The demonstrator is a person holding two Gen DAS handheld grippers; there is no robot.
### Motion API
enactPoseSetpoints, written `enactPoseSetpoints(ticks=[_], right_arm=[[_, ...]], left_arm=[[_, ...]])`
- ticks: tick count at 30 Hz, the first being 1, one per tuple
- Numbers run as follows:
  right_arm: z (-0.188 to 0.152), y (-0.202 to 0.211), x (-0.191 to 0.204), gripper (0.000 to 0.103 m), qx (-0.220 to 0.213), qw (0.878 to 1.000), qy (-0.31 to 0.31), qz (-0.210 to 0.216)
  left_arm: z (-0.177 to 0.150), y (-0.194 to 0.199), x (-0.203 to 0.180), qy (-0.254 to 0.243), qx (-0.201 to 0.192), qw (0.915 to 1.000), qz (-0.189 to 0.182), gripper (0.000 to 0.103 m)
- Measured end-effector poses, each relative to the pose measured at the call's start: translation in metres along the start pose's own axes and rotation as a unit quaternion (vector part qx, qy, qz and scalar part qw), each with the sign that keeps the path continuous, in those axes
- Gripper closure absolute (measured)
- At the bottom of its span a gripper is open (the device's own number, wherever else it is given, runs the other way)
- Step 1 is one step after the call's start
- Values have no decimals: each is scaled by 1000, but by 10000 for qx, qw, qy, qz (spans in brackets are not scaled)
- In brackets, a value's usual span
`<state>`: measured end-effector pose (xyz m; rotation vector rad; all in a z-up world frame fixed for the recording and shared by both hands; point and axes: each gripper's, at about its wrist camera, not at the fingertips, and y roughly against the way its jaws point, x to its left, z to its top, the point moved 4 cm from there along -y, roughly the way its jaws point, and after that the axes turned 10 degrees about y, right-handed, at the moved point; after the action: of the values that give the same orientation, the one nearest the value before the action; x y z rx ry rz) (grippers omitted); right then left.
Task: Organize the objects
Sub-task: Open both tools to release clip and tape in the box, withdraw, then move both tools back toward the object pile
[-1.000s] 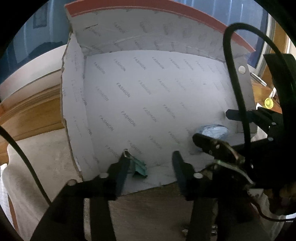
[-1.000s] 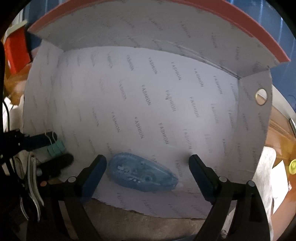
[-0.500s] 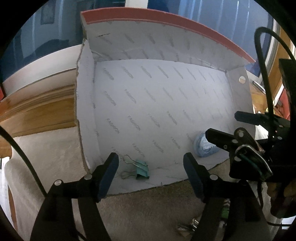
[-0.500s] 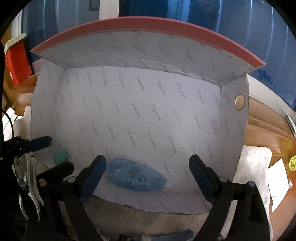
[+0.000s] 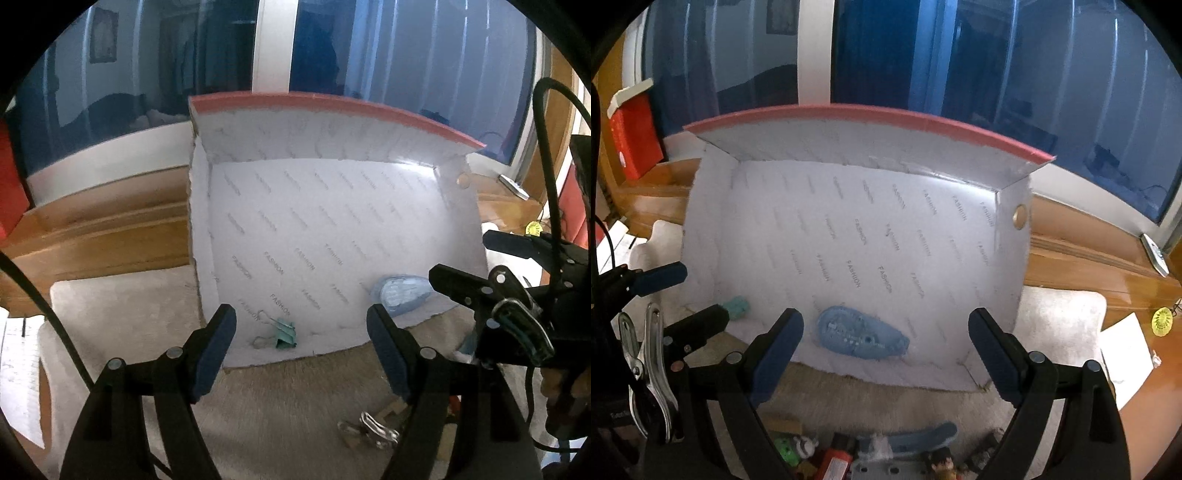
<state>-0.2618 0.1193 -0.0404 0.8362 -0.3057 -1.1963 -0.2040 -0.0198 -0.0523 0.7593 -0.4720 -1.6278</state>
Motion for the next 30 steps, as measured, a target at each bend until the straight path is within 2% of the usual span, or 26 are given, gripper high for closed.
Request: enactPoseSetpoints(ticks=[1, 4, 5, 7, 10, 19, 30], right_arm=[[8, -10, 2, 10, -34, 10000, -3, -10], [13, 5, 16, 10, -103, 9999, 0, -44], [-2, 17, 2, 10, -142, 9999, 0, -48], [-10, 40, -10, 10, -224, 9997, 27, -55], [-10, 56, -11, 10, -339, 9994, 75, -79], [-18, 90, -10, 10, -562, 9984, 31, -103], [-21, 111, -16, 10, -677, 9973, -78, -278]], left_arm=[[2, 3, -4, -8, -33, 10000, 8, 28], [0, 14, -10, 27, -121, 9999, 25, 27], [0, 17, -9, 51, -142, 9999, 10, 27], [13, 8, -37, 71, -213, 9997, -29, 27], [9, 33, -24, 15, -335, 9994, -35, 26], [3, 55, -42, -122, -552, 9984, -59, 25], [3, 74, -55, -208, -750, 9969, -106, 25]])
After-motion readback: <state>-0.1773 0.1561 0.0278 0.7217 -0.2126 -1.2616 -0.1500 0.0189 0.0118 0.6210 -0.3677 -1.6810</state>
